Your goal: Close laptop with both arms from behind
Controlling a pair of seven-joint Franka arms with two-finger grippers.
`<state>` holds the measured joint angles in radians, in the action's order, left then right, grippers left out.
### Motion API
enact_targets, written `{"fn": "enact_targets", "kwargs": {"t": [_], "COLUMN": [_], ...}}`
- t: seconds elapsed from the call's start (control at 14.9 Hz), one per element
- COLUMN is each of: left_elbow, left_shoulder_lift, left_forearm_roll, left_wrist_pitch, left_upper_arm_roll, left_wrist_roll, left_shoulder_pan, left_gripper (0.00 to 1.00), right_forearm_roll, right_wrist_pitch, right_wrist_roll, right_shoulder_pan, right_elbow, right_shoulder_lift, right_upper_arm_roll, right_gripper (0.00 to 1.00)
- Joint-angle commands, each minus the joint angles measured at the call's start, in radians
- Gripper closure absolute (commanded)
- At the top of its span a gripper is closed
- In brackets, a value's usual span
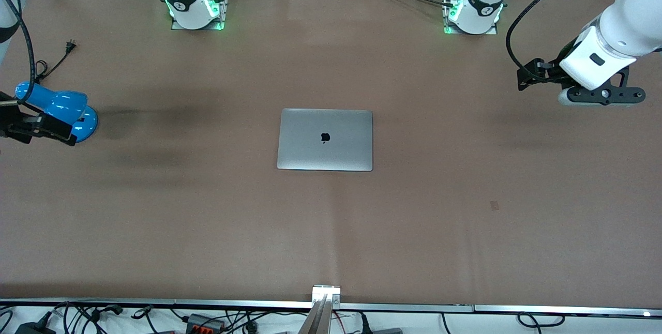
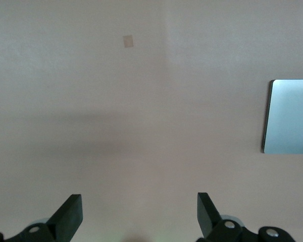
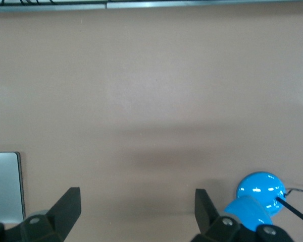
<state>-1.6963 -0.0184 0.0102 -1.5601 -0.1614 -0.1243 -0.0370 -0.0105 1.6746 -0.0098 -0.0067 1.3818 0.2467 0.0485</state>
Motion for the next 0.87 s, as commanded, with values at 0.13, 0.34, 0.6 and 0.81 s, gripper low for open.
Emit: {"fn": "enact_targets", "kwargs": {"t": [0.13, 0.34, 0.6, 0.81], "left_elbow": [0.015, 0.024, 0.026, 0.026], "left_shoulder_lift": [0.0, 0.001, 0.005, 0.005], "left_forearm_roll": [0.027, 0.039, 0.039, 0.039], "left_wrist_pitch": [-0.006, -0.003, -0.005, -0.003], "left_upper_arm_roll": [0.003, 0.003, 0.003, 0.003], "left_wrist_roll": [0.0, 0.0, 0.0, 0.0], "left_shoulder_pan": [0.017, 0.014, 0.014, 0.009], "left_gripper": [0.0, 0.0, 0.0, 0.0], "right_forearm_roll": [0.018, 0.024, 0.023, 0.02], "right_wrist_pitch": [0.033, 0.043, 0.04, 0.027], "right_wrist_roll": [-0.015, -0.021, -0.022, -0.033], "right_shoulder_pan": [-0.013, -0.015, -0.016, -0.016], "right_elbow": [0.218, 0.287, 0.355, 0.355], "right_shoulder_lift": [-0.151, -0.204, -0.262, -0.265], "right_upper_arm_roll": [-0.019, -0.019, -0.018, -0.018], "right_gripper": [0.0, 0.0, 0.0, 0.0]}}
